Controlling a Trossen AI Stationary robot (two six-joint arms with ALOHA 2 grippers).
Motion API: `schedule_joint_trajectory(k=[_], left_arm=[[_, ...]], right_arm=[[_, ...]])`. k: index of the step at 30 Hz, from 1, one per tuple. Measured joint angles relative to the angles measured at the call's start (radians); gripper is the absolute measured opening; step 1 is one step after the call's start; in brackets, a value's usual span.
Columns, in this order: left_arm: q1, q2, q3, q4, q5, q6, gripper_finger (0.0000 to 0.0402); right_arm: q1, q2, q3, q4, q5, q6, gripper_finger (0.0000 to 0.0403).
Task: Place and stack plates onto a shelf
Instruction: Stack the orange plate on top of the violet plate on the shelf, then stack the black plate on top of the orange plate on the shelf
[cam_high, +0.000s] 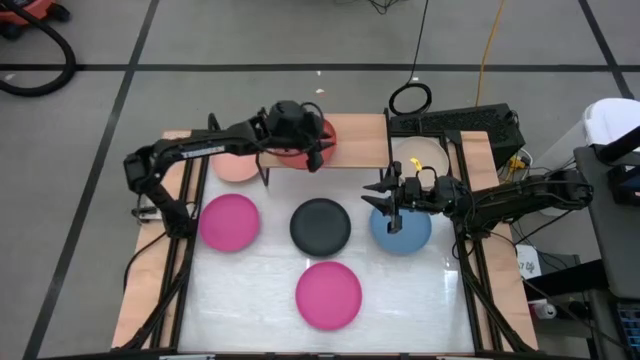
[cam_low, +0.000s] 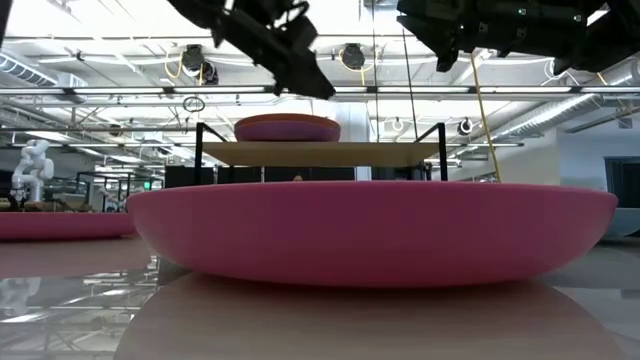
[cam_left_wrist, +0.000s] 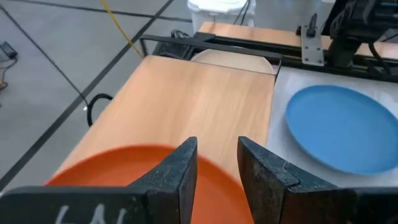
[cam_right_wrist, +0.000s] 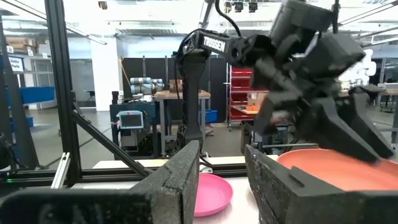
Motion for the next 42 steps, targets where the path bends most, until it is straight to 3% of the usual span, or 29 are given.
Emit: schedule_joint_trajectory(k=[6,13,20,29,42], left_arm=[[0.002,0.094,0.0,0.124,-0.001,0.0,0.012],[0.001,0.143,0.0,0.11,-0.001,0.069,0.012],[-0.004,0.14,0.0,0.079,-0.102,0.115,0.012],[0.0,0.139,0.001,-0.001,-0.154,0.173,0.012],[0.004,0.016,-0.001,-0.041,-0.161,0.182,0.012]], right_arm=[[0.0,0.0,0.0,0.0,0.0,-0.004,0.0114],[0.0,0.0,0.0,0.0,0.0,-0.004,0.0114],[0.0,0.0,0.0,-0.001,0.0,-0.004,0.0114],[0.0,0.0,0.0,-0.016,-0.001,0.002,0.0114],[0.0,0.0,0.0,-0.024,-0.002,0.003,0.0114]])
